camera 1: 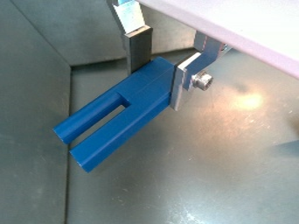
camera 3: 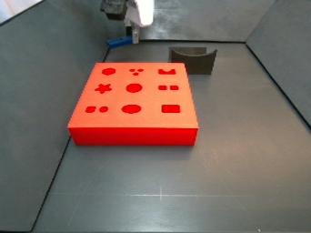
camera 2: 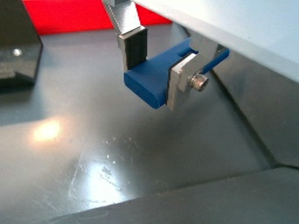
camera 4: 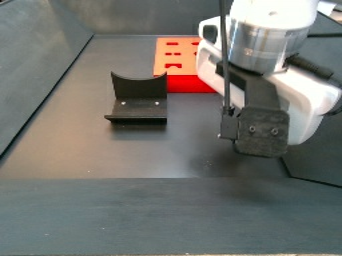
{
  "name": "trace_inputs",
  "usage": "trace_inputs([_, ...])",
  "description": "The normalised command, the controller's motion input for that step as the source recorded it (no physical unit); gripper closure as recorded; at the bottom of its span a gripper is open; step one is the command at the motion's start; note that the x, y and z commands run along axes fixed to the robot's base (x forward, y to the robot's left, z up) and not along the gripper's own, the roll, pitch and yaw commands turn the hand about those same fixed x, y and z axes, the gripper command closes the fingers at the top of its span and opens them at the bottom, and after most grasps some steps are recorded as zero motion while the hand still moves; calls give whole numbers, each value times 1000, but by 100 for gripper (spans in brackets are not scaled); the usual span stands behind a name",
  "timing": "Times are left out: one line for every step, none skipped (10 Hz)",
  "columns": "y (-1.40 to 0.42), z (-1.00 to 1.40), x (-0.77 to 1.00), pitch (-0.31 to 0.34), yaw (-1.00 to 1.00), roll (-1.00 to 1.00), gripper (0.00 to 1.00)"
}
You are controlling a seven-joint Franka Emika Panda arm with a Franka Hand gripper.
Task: Pick up the square-circle object. Move up. Rotate the square-circle object. Place the square-circle object on the fixture. Regrasp the square-circle object. Move to above the board. Insert the square-circle object.
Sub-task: Move up, then rotate the square-circle object.
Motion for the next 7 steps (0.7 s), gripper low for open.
trace_inputs([-3,205,-19,150,-5,91,100])
trace_inputs([-1000,790,414,0,0,0,100])
trace_inputs([-1000,716,400,9,14,22,100])
trace_inputs([-749,567,221,78,24,50,100])
trace_inputs([-601,499,150,94,25,66,100])
trace_inputs([-318,374,50,105,24,99,100])
trace_inputs([-126,279,6,99,27,116,100])
